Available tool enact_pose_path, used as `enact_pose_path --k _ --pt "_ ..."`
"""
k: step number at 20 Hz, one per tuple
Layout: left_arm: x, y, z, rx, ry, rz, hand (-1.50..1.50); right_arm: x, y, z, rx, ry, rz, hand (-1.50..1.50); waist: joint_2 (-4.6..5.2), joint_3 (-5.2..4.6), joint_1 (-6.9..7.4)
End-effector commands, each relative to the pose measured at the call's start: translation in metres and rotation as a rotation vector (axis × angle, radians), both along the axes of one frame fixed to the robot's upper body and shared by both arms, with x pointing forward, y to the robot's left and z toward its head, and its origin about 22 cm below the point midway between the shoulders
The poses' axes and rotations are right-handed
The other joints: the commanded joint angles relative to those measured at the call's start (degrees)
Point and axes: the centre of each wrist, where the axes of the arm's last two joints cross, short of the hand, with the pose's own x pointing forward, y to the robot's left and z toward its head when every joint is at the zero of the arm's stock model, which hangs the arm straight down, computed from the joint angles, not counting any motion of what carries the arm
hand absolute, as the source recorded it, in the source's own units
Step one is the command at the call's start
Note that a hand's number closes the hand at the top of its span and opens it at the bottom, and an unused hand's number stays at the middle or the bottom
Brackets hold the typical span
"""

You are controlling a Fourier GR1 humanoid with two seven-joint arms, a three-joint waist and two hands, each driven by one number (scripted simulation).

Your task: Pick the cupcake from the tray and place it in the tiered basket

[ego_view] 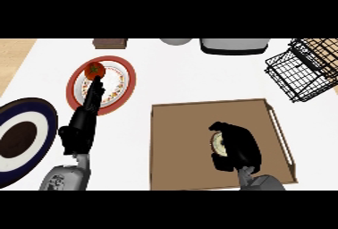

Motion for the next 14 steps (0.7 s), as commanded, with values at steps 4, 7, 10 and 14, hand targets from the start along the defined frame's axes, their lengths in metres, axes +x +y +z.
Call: enact_pose_path --k 4,7,10,14 --pt "0.001 0.009 0.012 -0.006 -0.009 -0.007 0.00 0.012 0.006 -0.018 -0.149 -0.143 0.066 1.50 0.01 0.00 0.14" --pt "-0.016 -0.003 -0.011 0.004 -0.009 0.001 0.00 -0.011 0.007 0.000 -0.141 -0.172 0.036 1.50 -0.07 -0.02 -0.11" --pt "-0.001 0.002 0.007 -0.006 -0.001 0.007 0.00 0.004 -0.100 -0.014 -0.323 -0.063 0.244 1.50 0.04 0.02 -0.42" --pt "-0.002 -0.003 0.002 0.007 0.002 -0.005 0.00 0.004 -0.179 0.000 -0.501 0.018 0.423 1.50 0.39 0.06 -0.27"
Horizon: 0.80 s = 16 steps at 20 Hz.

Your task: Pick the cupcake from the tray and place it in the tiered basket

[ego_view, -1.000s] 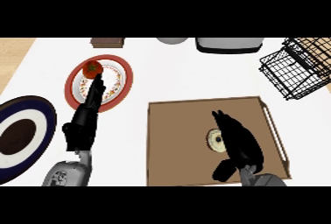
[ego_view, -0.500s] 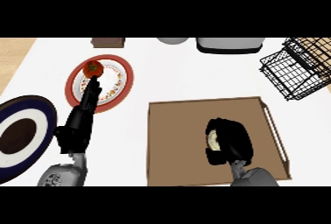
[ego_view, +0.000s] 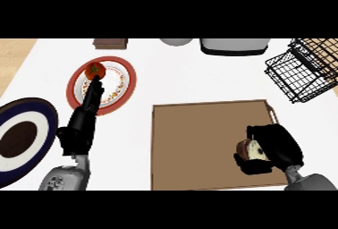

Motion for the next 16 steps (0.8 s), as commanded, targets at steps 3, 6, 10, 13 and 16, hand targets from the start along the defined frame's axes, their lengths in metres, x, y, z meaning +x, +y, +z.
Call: enact_pose_path --k 3,6,10,13,16 --pt "0.003 -0.004 -0.003 -0.008 -0.001 0.000 0.00 0.000 -0.128 0.027 -0.168 0.013 0.128 1.50 0.50 0.25 -0.45" --pt "-0.001 -0.005 -0.006 -0.003 0.006 -0.003 0.00 0.007 -0.160 0.047 -0.153 -0.070 0.077 1.50 0.34 0.21 -0.24" --pt "0.004 -0.004 0.008 -0.008 -0.013 -0.011 0.00 0.028 -0.169 0.091 -0.105 -0.186 0.030 1.50 0.30 0.19 -0.03" --pt "-0.005 0.000 -0.001 -0.006 0.004 0.021 0.00 0.016 -0.179 0.139 -0.060 -0.259 0.014 1.50 0.04 0.13 -0.87" --pt "-0.001 0.000 -0.007 0.019 0.004 0.009 0.00 0.004 -0.178 0.171 -0.013 -0.330 0.014 1.50 -0.03 0.11 -1.46"
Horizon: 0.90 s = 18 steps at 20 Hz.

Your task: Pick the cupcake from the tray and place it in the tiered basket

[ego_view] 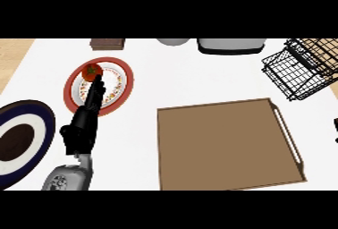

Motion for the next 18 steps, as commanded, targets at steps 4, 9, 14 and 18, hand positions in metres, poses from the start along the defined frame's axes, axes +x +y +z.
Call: enact_pose_path --k 4,9,14,18 --pt "-0.001 -0.005 -0.004 0.015 0.002 0.006 0.00 -0.008 -0.015 0.116 0.128 -0.123 -0.014 1.50 -0.05 -0.04 0.03" --pt "-0.006 0.000 0.007 -0.001 0.004 -0.009 0.00 -0.015 -0.038 0.162 0.159 -0.120 -0.058 1.50 0.13 0.02 0.90" --pt "-0.017 -0.004 0.001 -0.004 -0.002 -0.036 0.00 0.002 -0.046 0.165 0.398 -0.083 -0.075 1.50 0.25 0.02 2.09" --pt "0.000 -0.005 -0.004 -0.011 0.004 -0.047 0.00 0.031 -0.026 0.179 0.442 -0.088 -0.084 1.50 0.47 0.01 2.07"
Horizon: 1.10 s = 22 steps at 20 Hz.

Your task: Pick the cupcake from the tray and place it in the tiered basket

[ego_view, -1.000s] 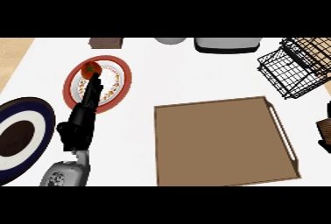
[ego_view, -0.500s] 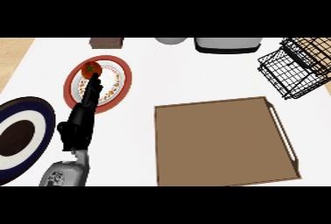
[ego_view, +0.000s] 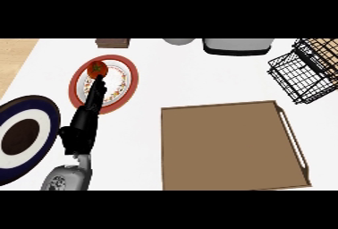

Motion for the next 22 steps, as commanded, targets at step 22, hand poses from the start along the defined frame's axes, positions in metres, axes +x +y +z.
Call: enact_pose_path --k 22 --pt "0.004 0.007 -0.005 0.002 -0.009 -0.010 0.00 0.107 -0.008 -0.048 0.070 0.028 -0.180 1.50 0.50 0.08 1.31"
